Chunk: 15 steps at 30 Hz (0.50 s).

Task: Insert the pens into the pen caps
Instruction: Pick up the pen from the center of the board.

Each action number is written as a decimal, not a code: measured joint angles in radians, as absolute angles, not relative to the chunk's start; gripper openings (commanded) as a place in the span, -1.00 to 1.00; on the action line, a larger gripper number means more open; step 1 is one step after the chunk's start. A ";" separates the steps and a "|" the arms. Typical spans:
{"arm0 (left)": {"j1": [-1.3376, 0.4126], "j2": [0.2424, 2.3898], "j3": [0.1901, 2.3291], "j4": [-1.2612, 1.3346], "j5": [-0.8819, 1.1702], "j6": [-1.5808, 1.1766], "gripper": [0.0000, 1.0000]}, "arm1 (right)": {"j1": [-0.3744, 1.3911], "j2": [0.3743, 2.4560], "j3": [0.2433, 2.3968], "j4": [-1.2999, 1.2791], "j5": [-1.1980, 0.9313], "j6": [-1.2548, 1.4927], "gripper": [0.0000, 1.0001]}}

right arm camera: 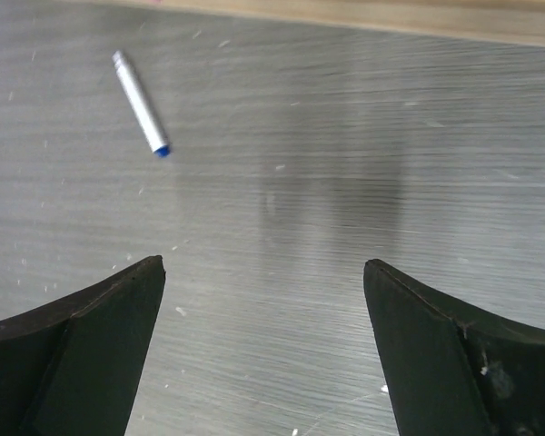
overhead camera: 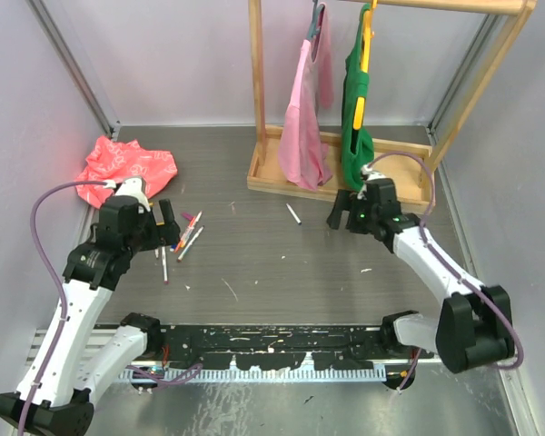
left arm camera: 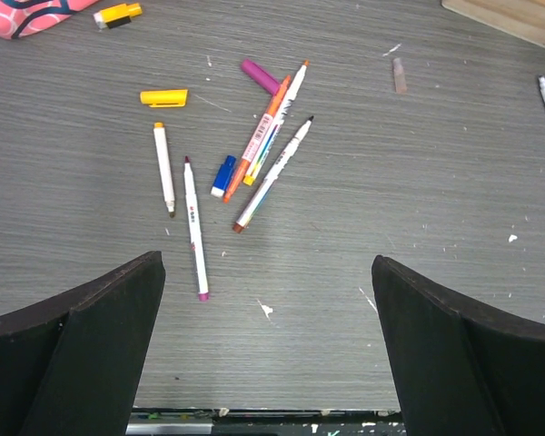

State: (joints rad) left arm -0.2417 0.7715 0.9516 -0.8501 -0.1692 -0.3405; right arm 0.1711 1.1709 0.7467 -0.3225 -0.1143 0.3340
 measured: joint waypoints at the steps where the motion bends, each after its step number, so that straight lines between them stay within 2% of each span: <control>1: -0.242 0.768 0.951 -0.850 -0.159 -0.335 0.96 | 0.208 1.197 0.756 -0.321 -0.109 0.331 0.91; 6: -0.241 0.710 0.927 -0.844 -0.130 -0.320 0.96 | 0.378 1.355 0.836 -0.282 -0.093 0.326 0.86; 15: -0.241 0.722 0.926 -0.842 -0.117 -0.319 0.96 | 0.513 1.613 1.003 -0.231 -0.027 0.293 0.64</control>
State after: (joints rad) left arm -0.2405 0.7216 0.9260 -0.8425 -0.1165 -0.3195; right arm 0.5125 1.6127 1.0027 -0.2310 -0.0269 0.2932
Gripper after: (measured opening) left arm 0.980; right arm 0.849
